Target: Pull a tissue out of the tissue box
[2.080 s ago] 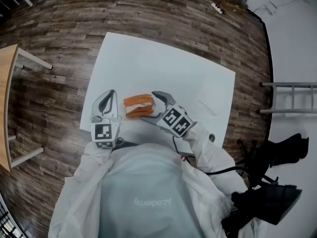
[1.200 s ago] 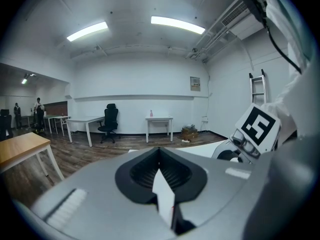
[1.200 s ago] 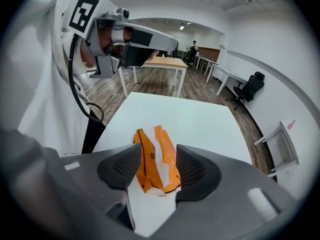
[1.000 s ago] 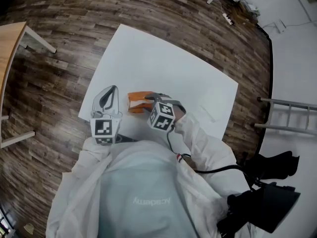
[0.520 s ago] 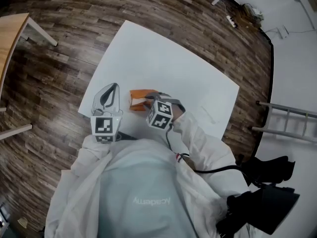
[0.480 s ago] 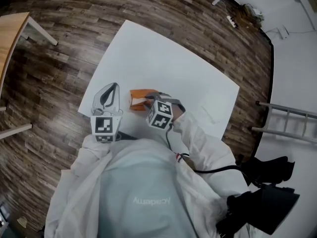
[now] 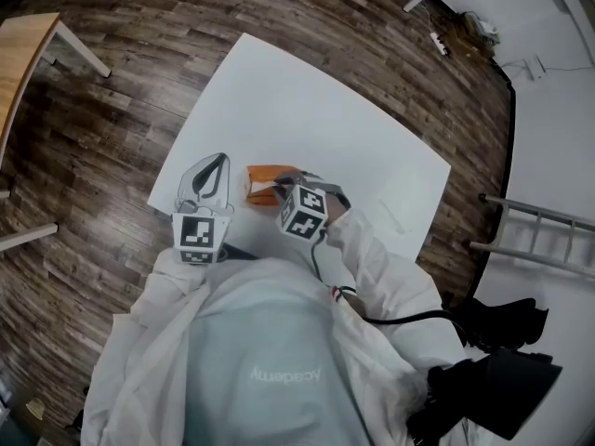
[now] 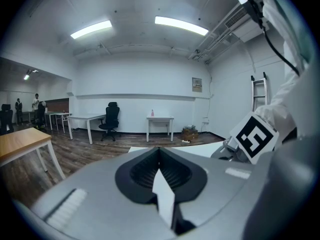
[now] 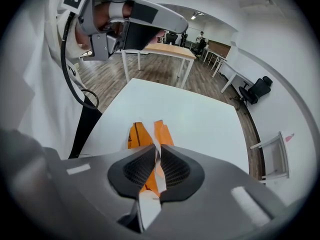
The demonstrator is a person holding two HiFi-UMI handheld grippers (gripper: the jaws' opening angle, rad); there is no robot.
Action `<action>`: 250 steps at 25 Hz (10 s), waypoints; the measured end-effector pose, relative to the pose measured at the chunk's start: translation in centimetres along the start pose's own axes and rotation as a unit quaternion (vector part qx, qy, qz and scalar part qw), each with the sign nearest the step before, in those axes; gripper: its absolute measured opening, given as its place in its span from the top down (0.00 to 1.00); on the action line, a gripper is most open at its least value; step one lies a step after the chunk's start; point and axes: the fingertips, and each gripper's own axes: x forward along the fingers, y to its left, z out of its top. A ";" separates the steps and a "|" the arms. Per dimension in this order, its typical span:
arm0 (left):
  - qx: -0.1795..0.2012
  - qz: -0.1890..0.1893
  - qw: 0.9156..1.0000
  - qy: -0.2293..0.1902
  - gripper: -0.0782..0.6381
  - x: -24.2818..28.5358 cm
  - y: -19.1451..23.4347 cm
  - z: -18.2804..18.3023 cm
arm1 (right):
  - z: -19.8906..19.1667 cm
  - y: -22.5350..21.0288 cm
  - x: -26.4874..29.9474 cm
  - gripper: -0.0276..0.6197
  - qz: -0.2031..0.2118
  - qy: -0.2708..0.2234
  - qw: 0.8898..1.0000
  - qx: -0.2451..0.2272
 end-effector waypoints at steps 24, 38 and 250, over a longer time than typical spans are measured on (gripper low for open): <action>0.000 -0.041 0.998 0.044 0.89 0.7 -1.8 -2.8 | -0.5 -0.4 0.3 0.95 -0.020 0.002 1.000 0.002; -0.039 -0.112 0.983 0.138 0.89 0.3 -7.2 -10.3 | -0.9 -0.5 0.1 0.95 -0.008 -0.009 0.999 0.038; 0.049 -0.142 0.989 -0.014 0.89 -22.2 -1.1 -5.0 | -3.1 21.0 -25.1 0.95 -0.437 -0.275 0.709 0.481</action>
